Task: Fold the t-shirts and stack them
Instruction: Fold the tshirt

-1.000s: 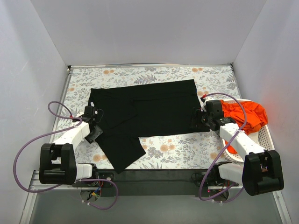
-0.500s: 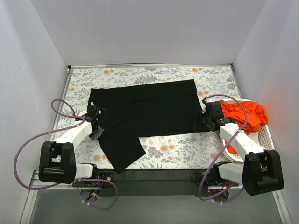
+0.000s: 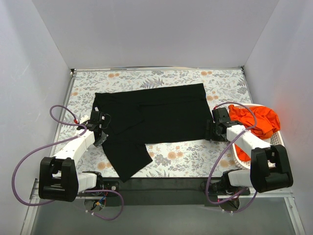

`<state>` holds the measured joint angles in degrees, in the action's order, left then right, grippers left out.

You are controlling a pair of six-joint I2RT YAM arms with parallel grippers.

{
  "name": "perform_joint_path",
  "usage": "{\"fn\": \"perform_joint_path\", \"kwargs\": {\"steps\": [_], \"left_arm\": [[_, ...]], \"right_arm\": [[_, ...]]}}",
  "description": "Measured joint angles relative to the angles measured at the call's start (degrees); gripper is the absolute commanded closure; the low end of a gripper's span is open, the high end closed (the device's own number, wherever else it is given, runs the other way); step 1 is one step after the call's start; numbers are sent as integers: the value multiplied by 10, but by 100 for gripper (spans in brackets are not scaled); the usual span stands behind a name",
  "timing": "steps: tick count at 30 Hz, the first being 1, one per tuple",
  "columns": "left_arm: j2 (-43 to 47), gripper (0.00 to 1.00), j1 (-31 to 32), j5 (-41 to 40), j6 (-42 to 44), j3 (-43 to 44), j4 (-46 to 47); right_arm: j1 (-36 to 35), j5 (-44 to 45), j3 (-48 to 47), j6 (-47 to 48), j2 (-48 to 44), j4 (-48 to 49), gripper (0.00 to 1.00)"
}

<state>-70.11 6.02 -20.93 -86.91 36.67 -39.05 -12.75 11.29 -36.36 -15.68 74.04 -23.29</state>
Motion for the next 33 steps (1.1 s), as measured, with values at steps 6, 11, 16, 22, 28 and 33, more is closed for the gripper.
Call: {"fn": "perform_joint_path", "kwargs": {"steps": [6, 11, 16, 22, 28, 33], "left_arm": [[3, 100, 0, -1, -1, 0, 0], [3, 100, 0, -1, -1, 0, 0], [6, 100, 0, -1, -1, -1, 0], [12, 100, 0, -1, -1, -2, 0], [17, 100, 0, -1, -1, -2, 0], [17, 100, 0, -2, -2, -3, 0]], "right_arm": [[4, 30, -26, -6, 28, -21, 47], [15, 40, -36, -6, 28, -24, 48], [23, 40, -45, -7, 37, -22, 49], [29, 35, -48, -8, 62, -18, 50], [35, 29, -54, -9, 74, -11, 52], [39, 20, -57, -9, 80, -2, 53]]}}
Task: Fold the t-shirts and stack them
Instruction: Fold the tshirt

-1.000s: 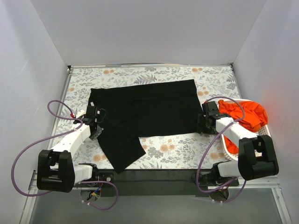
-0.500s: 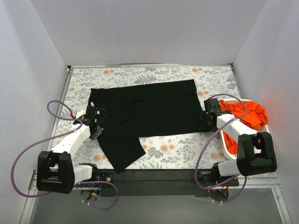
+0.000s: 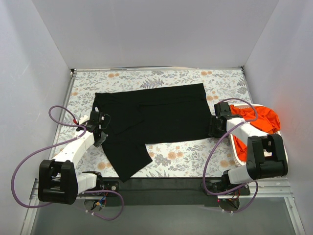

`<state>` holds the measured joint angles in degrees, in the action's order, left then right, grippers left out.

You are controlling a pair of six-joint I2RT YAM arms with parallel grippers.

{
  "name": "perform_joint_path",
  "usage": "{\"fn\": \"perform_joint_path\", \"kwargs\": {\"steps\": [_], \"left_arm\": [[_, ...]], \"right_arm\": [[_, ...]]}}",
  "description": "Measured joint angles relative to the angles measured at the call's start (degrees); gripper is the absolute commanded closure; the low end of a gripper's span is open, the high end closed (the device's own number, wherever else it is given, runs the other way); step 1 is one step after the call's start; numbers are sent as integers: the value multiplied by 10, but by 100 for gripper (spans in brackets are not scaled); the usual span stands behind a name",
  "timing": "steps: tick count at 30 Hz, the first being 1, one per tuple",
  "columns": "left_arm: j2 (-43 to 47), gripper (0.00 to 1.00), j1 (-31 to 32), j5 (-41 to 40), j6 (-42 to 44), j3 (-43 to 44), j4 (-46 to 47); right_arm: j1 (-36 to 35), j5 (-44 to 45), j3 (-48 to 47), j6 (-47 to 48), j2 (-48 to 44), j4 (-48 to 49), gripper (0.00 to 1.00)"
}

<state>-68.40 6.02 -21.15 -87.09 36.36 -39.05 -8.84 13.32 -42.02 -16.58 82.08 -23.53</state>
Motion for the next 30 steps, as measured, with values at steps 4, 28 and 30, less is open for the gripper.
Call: {"fn": "perform_joint_path", "kwargs": {"steps": [4, 28, 30], "left_arm": [[7, 100, 0, -5, -4, 0, -1], [37, 100, -17, -3, -17, -1, -10], [37, 100, -18, 0, -16, 3, -13]], "right_arm": [[2, -7, 0, 0, 1, 5, 61], [2, -15, -7, 10, -36, -7, 99], [2, -15, -22, 13, -41, -14, 99]]}}
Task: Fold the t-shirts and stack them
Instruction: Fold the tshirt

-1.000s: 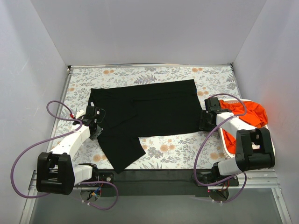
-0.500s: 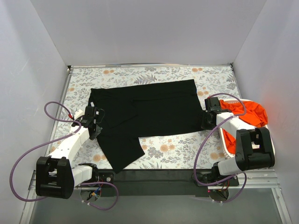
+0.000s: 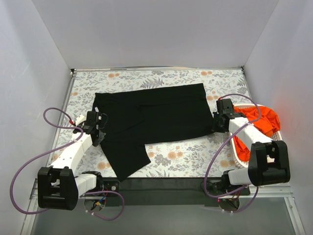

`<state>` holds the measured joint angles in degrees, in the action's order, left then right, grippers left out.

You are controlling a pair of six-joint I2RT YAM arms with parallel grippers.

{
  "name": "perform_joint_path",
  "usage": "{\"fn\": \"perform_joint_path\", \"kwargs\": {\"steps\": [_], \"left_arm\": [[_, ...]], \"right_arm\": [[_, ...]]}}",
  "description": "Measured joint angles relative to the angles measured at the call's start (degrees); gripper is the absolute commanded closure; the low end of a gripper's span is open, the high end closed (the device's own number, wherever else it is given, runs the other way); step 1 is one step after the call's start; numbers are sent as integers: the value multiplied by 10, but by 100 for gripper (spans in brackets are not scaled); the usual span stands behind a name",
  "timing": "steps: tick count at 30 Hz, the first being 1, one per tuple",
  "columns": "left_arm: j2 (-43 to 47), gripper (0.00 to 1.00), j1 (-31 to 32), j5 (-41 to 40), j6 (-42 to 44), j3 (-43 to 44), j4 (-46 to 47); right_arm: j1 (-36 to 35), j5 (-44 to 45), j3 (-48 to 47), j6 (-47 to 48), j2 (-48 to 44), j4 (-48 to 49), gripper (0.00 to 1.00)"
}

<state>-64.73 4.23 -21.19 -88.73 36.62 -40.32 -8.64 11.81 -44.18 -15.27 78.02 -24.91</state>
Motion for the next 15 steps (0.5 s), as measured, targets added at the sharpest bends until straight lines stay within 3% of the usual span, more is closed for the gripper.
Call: {"fn": "perform_joint_path", "kwargs": {"steps": [15], "left_arm": [[-65, 100, -14, 9, 30, 90, -6]], "right_arm": [[0, -7, -131, 11, 57, -20, 99]]}}
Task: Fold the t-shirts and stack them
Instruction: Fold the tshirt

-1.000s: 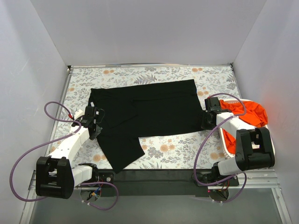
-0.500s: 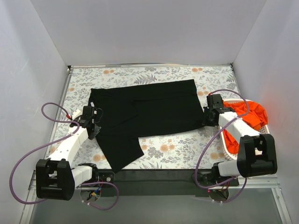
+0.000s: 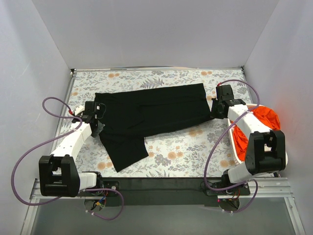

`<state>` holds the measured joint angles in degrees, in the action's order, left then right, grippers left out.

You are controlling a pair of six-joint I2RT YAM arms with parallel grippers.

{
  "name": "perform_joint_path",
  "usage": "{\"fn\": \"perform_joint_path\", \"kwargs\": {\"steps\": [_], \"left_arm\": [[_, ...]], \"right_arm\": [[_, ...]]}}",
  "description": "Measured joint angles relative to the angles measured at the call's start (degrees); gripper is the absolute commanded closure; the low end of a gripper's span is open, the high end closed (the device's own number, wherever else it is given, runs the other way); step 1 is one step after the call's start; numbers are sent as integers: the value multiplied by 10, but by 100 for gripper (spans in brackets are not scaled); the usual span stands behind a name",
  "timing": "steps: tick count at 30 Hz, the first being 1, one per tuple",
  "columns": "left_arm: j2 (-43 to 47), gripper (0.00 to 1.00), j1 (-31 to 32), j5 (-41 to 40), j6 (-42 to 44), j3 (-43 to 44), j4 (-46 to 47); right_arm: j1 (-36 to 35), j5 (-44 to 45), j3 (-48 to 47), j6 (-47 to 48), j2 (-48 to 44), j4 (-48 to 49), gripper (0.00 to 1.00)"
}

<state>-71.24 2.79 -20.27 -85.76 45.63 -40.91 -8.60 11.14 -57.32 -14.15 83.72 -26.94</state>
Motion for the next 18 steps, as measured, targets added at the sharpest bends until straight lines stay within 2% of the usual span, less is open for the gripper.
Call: {"fn": "perform_joint_path", "kwargs": {"steps": [18], "left_arm": [[-122, 100, -43, 19, 18, 106, 24]], "right_arm": [[10, -16, -129, 12, 136, -1, 99]]}}
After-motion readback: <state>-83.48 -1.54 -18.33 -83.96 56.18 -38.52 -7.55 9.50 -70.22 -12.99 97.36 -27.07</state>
